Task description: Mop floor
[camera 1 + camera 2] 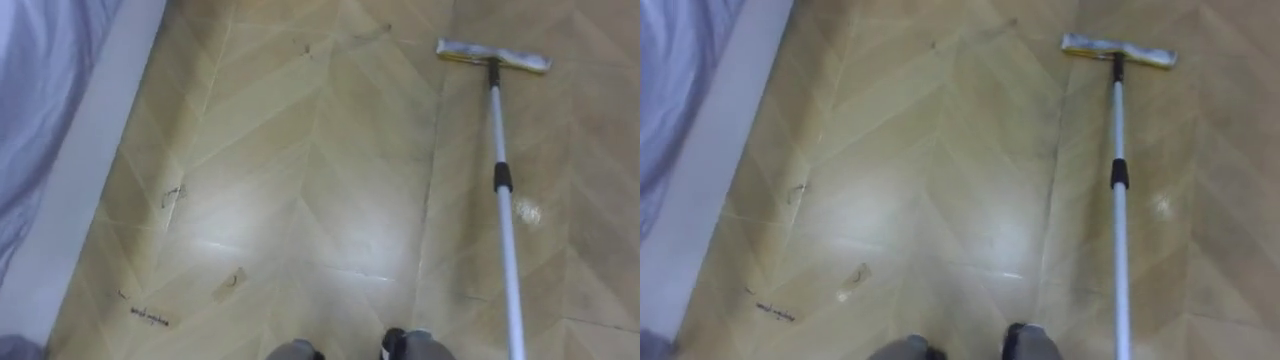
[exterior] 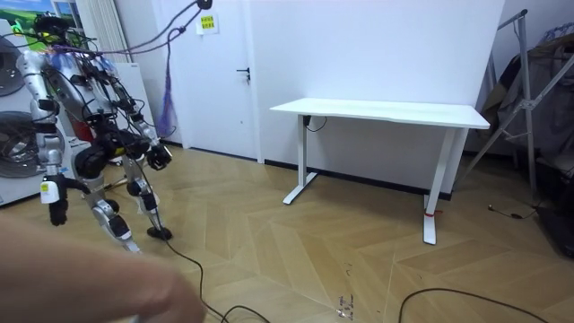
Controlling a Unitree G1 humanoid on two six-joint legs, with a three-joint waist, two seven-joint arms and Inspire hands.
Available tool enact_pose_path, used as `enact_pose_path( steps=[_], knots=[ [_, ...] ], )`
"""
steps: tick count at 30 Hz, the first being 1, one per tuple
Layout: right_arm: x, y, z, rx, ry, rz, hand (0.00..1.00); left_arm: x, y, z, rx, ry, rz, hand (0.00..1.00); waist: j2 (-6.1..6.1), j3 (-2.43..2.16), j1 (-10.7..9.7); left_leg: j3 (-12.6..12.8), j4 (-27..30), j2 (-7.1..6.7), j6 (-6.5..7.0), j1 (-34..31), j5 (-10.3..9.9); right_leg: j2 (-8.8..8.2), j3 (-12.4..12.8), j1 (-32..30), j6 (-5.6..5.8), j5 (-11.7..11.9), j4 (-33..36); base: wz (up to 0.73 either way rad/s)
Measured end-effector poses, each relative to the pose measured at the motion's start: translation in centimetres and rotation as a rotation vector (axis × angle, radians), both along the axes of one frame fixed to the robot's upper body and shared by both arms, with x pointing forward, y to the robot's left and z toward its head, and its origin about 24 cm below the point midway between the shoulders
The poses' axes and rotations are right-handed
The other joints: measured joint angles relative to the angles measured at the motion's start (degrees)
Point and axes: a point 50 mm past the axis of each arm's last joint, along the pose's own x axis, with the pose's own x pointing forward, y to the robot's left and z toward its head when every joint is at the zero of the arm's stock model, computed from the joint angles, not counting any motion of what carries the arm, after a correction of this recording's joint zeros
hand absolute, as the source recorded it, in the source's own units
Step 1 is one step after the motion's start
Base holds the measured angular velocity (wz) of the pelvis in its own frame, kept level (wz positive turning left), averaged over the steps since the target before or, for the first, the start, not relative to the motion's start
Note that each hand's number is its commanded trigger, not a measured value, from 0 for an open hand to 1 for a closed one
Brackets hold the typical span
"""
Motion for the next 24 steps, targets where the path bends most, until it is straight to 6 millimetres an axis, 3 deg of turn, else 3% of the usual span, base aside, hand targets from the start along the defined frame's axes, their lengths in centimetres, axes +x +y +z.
enact_pose_path(
  steps=[1, 2, 3, 4, 5, 6, 7, 8, 9, 11, 13, 15, 19, 21, 22, 24],
  knots=[
    [2.1, -1.2, 1.3, -0.038, -0.076, 0.028, 1.0, 0.0, 0.9, 0.3, 0.027, -0.001, -0.004, 0.0, -0.99, 0.14, 0.2, 0.5, 4.0, 0.93, -1.12, -1.6, 0.7, 0.24, -1.0, 0.1, -0.59, -1.2, 1.7, 0.21],
    [2.9, -1.6, 1.9, -0.048, -0.109, 0.038, 1.0, 0.1, 1.3, 0.4, 0.038, -0.004, -0.007, 0.0, -1.73, 0.05, 0.5, 0.7, 5.8, 1.13, -2.0, -2.4, 1.2, 0.28, -1.2, 0.0, -0.75, -2.0, 2.8, 0.37],
    [4.7, -2.2, 3.1, -0.059, -0.162, 0.051, 1.0, 0.2, 1.7, 0.6, 0.049, -0.005, -0.015, 0.0, -2.3, 0.03, 1.7, 1.6, 9.8, 2.47, -3.37, -3.8, 2.7, 1.26, -1.3, 0.4, -0.96, -3.3, 3.9, 0.2],
    [5.4, -2.5, 3.7, -0.057, -0.168, 0.044, 1.0, -0.1, 1.8, 0.5, 0.052, 0.008, -0.026, 0.0, -2.93, 0.2, 2.9, 1.9, 12.3, 3.01, -3.25, -4.4, 4.6, 1.68, -1.2, 1.5, -1.29, -3.9, 4.3, 0.1],
    [5.7, -2.3, 3.8, -0.048, -0.174, 0.039, 1.0, -0.3, 1.8, 0.5, 0.049, 0.015, -0.023, 0.0, -3.44, 0.22, 3.1, 1.9, 12.2, 2.94, -3.19, -4.5, 5.1, 1.66, -1.0, 2.1, -1.38, -3.9, 4.0, 0.17],
    [6.4, -2.0, 4.0, -0.021, -0.197, 0.031, 1.0, -0.7, 1.7, 0.4, 0.041, 0.024, -0.026, 0.0, -4.14, -0.02, 2.8, 1.9, 7.2, 2.7, -2.53, -4.0, 2.9, 1.64, -0.1, 3.1, -1.55, -3.6, 2.9, 0.45],
    [5.8, -2.1, 3.7, -0.004, -0.191, 0.011, 1.0, -0.6, 1.5, 0.4, 0.032, 0.024, -0.049, 0.0, -4.01, 0.14, 2.6, 2.9, -2.3, 2.55, -2.47, -2.9, 2.1, 1.68, 0.3, 4.5, -1.4, -2.9, 0.6, 0.55],
    [5.6, -2.2, 3.6, -0.002, -0.192, 0.008, 1.0, -0.5, 1.4, 0.4, 0.024, 0.021, -0.056, 0.0, -3.78, 0.2, 2.6, 3.6, -7.4, 2.58, -2.27, -1.8, 2.3, 1.71, 0.4, 5.4, -1.26, -2.4, -0.7, 0.44],
    [4.7, -2.1, 3.1, 0.012, -0.175, 0.0, 1.0, -0.8, 1.3, 0.3, 0.012, 0.029, -0.051, 0.0, -3.66, 0.19, 2.6, 5.0, -12.7, 2.62, -0.59, 0.6, 3.4, 1.79, 1.4, 7.2, -0.51, -1.7, -3.2, 0.12],
    [3.5, -1.6, 2.3, 0.04, -0.147, 0.001, 1.0, -1.4, 1.0, 0.1, 0.001, 0.057, -0.045, 0.0, -2.6, 0.21, 2.6, 6.4, -17.6, 2.61, 0.38, 5.3, 4.5, 2.04, 2.5, 11.1, 0.48, 0.1, -8.5, -0.13],
    [-0.4, -0.5, 0.1, 0.08, -0.062, -0.011, 1.0, -1.4, 1.0, 0.0, 0.009, 0.074, -0.061, 0.0, -0.66, -0.12, 1.8, 7.2, -23.8, 2.2, 1.14, 12.4, 5.2, 2.26, 2.2, 18.8, 1.51, 2.0, -15.7, -0.08],
    [-4.1, 1.0, -1.6, 0.134, 0.017, -0.047, 1.0, -1.2, 1.2, 0.1, 0.013, 0.061, -0.033, 0.0, 0.02, -0.37, 0.5, 7.6, -27.5, 1.64, 1.4, 17.3, 5.5, 2.04, 2.2, 23.7, 1.93, 2.9, -19.6, -0.08],
    [-12.5, 2.5, -3.2, 0.169, 0.232, -0.053, 1.0, -0.8, 0.7, 0.0, 0.002, 0.01, 0.037, 0.0, 0.08, -1.19, -1.9, 9.6, -35.8, 0.17, 1.91, 27.9, 7.0, 0.83, 2.6, 31.7, 2.96, 3.9, -24.9, -0.31],
    [-14.5, 3.0, -3.4, 0.157, 0.313, 0.006, 1.0, -1.4, 0.3, -0.1, -0.008, 0.011, 0.072, 0.0, -0.08, -1.58, -2.4, 9.3, -38.8, -0.13, 1.91, 32.3, 7.0, 0.71, 2.3, 34.9, 3.09, 4.1, -26.6, -0.66],
    [-15.3, 3.6, -3.6, 0.162, 0.348, 0.044, 1.0, -1.8, 0.4, -0.1, -0.005, 0.013, 0.09, 0.0, -0.41, -1.68, -3.0, 7.8, -40.2, -0.36, 1.88, 34.6, 7.0, 0.69, 1.2, 37.2, 3.1, 4.2, -27.8, -0.75],
    [-16.1, 4.2, -3.7, 0.173, 0.377, 0.072, 1.0, -2.0, 0.4, -0.1, 0.002, 0.012, 0.099, 0.0, -0.8, -1.67, -4.7, 6.2, -41.5, -0.48, 1.86, 37.1, 7.0, 0.72, 0.0, 40.0, 3.18, 4.7, -29.8, -0.41]
  ],
)
